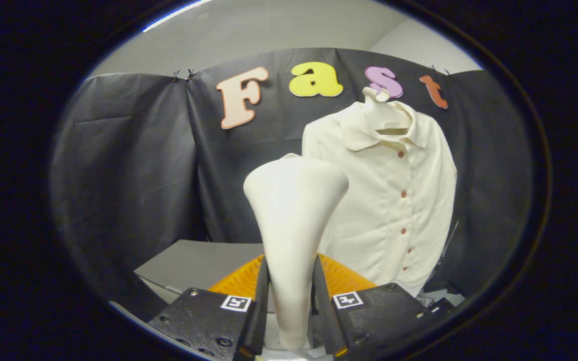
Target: Iron the clothes twice with a garment steamer, once on the left side and once on the right side.
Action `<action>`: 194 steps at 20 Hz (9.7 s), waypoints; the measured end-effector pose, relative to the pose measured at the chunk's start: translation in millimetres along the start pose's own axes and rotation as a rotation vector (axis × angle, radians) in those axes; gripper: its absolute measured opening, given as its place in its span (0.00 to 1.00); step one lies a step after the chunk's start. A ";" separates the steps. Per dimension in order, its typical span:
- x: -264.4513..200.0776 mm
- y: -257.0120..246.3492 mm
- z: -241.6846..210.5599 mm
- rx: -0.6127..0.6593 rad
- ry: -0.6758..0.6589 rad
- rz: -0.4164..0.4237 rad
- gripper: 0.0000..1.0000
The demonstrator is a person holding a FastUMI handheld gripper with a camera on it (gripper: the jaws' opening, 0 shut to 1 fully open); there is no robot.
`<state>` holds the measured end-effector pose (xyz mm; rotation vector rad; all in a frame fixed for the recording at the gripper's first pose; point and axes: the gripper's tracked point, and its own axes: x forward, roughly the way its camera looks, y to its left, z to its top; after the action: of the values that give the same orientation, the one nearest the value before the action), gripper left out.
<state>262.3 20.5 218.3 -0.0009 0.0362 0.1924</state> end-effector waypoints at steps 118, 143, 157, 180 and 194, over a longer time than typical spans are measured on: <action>118.6 -347.6 -163.2 0.044 0.388 -0.049 0.49; 93.1 -341.5 -318.3 0.242 0.479 -0.134 0.49; 10.7 -255.9 -212.1 0.248 0.302 -0.125 0.49; -115.8 27.0 -44.0 0.108 -0.019 -0.034 0.49; -135.0 82.3 -81.0 -0.025 -0.109 -0.043 0.49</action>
<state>111.2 75.2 142.4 -0.0162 -0.0748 0.1500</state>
